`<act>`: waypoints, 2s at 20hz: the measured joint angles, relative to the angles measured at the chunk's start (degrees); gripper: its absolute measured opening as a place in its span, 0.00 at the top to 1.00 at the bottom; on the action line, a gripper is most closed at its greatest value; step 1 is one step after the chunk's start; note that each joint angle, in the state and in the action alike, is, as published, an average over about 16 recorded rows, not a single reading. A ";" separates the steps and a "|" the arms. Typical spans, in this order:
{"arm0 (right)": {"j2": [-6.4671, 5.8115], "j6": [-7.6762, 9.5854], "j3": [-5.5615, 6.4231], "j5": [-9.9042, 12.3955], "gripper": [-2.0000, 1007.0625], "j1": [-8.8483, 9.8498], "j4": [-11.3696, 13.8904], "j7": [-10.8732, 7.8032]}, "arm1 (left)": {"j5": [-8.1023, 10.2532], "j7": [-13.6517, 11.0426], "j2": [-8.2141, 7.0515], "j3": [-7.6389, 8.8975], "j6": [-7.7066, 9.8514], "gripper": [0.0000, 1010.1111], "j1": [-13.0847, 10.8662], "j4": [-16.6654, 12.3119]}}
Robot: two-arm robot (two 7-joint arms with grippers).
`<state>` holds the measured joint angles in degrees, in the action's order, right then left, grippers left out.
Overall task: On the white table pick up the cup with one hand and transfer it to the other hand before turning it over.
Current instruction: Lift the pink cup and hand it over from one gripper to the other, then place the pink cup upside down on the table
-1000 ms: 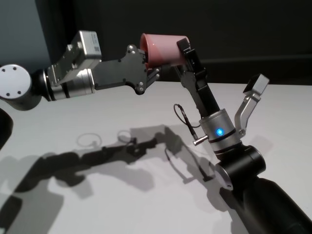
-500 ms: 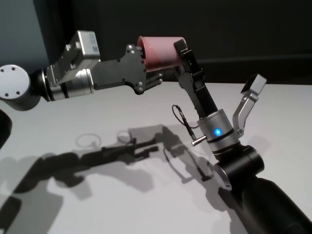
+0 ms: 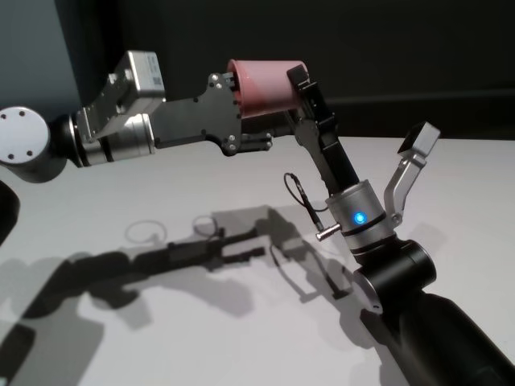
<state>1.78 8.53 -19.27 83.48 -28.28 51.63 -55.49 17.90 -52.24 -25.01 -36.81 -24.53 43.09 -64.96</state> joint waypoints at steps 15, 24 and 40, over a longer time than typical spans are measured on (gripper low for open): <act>-1.15 -0.36 -0.82 1.47 0.26 0.56 1.68 0.17 | -0.03 0.02 -0.04 -0.01 0.03 0.01 0.00 0.06; -2.75 -1.05 -1.15 2.96 0.26 1.57 4.04 0.84 | -0.03 0.03 -0.04 -0.01 0.06 0.01 0.00 0.09; -6.09 -3.00 -0.69 5.76 0.26 3.36 7.55 1.68 | -0.03 0.03 -0.04 -0.01 0.10 0.01 0.00 0.09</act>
<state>-4.31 5.53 -19.96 89.24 -24.92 59.17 -53.81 17.87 -52.21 -25.05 -36.81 -24.44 43.09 -64.86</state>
